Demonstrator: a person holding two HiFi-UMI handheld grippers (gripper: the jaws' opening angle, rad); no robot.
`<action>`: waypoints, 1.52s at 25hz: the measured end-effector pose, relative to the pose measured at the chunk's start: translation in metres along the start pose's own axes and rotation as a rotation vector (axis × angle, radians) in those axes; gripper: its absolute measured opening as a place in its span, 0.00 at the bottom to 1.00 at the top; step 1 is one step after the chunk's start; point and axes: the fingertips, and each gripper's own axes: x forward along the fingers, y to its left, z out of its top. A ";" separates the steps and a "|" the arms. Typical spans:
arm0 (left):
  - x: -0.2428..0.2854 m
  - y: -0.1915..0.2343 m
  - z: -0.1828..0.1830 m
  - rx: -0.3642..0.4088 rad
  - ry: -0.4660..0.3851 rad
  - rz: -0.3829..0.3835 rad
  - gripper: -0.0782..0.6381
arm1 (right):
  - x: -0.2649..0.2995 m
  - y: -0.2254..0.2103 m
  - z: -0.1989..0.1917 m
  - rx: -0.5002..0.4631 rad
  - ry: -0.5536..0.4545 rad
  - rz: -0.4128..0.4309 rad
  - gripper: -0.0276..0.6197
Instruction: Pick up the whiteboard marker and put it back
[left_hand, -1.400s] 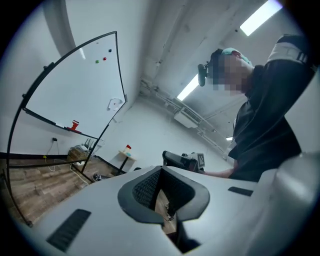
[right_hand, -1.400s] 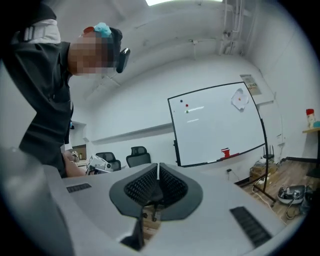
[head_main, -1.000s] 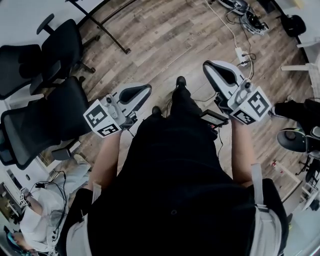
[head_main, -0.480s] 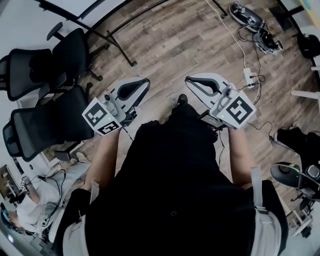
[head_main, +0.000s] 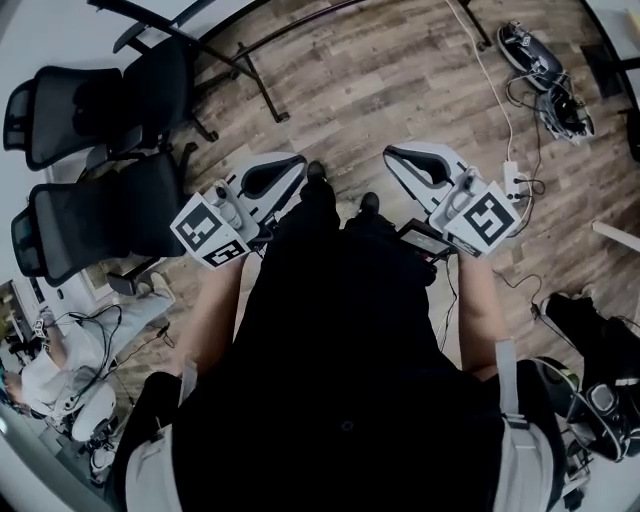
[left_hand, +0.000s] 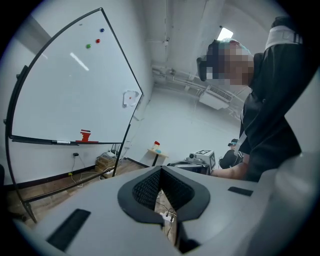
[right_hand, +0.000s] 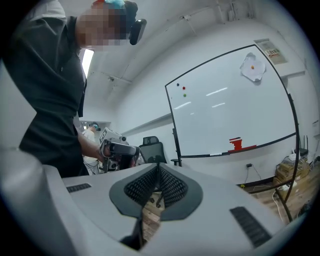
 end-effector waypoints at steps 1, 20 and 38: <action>0.006 0.003 0.000 0.006 0.002 -0.003 0.13 | 0.001 -0.006 -0.001 0.000 0.003 0.001 0.08; 0.084 0.191 0.082 0.098 -0.058 -0.074 0.13 | 0.142 -0.152 0.069 -0.081 0.047 -0.021 0.08; 0.142 0.350 0.125 0.097 -0.022 0.054 0.13 | 0.233 -0.296 0.090 -0.071 -0.011 0.058 0.08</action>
